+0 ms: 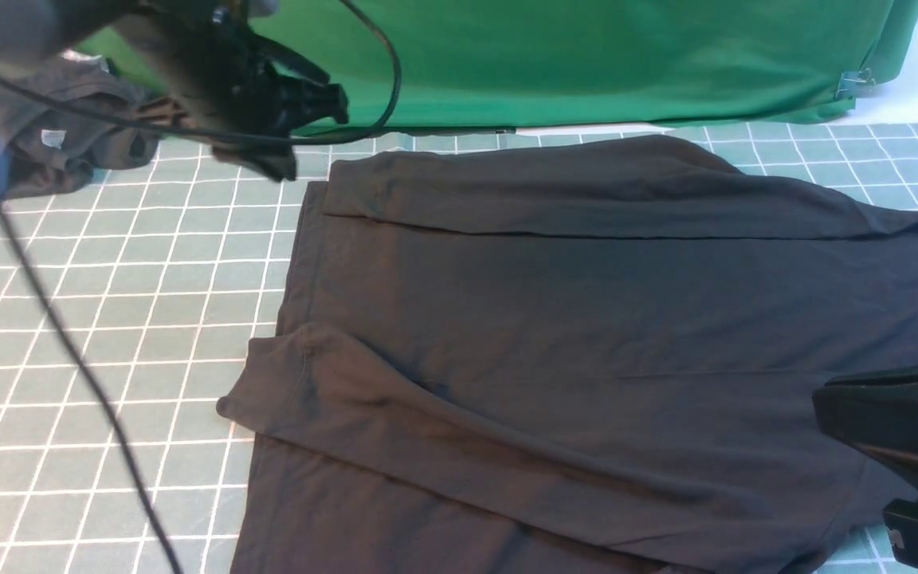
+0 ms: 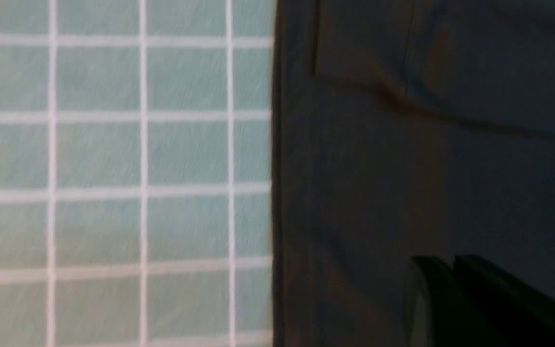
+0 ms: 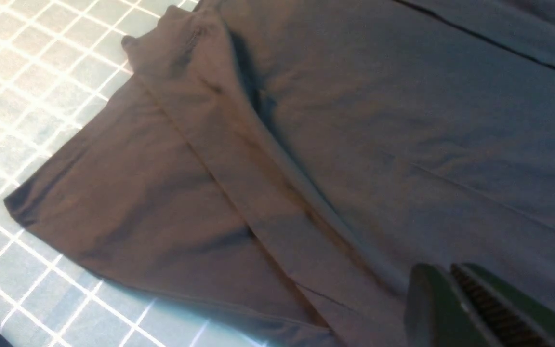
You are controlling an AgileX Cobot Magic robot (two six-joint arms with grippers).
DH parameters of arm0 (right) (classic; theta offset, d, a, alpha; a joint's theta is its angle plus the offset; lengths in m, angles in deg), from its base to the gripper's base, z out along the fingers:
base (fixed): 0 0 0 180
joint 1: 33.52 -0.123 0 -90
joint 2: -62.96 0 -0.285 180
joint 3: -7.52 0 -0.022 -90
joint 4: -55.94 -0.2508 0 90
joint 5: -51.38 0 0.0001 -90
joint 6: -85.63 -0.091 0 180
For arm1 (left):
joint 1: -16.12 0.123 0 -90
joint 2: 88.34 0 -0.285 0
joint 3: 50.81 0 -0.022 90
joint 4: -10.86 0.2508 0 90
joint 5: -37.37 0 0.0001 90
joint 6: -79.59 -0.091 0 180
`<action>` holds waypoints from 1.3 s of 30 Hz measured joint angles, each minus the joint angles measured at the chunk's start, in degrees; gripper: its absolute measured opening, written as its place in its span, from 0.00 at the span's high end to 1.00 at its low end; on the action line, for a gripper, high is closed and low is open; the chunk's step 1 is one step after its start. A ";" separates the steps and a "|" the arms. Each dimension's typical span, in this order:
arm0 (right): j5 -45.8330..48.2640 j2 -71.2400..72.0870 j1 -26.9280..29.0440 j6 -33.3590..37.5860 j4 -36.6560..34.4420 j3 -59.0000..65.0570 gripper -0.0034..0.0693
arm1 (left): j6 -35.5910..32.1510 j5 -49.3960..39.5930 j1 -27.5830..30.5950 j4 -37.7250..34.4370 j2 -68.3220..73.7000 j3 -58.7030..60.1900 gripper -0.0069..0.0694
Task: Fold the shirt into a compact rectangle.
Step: 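Grab the top left corner of the dark shirt with the left gripper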
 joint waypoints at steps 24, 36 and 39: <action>0.83 0.00 0.00 -1.93 -0.95 0.00 0.90 | -0.20 19.00 0.00 6.37 21.82 -8.91 0.40; 1.48 0.00 0.00 -2.03 -0.97 0.00 0.90 | -0.42 19.85 -0.70 6.20 22.06 -8.96 0.78; 2.13 0.00 0.00 -2.03 -0.97 0.00 0.90 | -0.53 19.52 -1.07 6.54 21.94 -8.96 0.87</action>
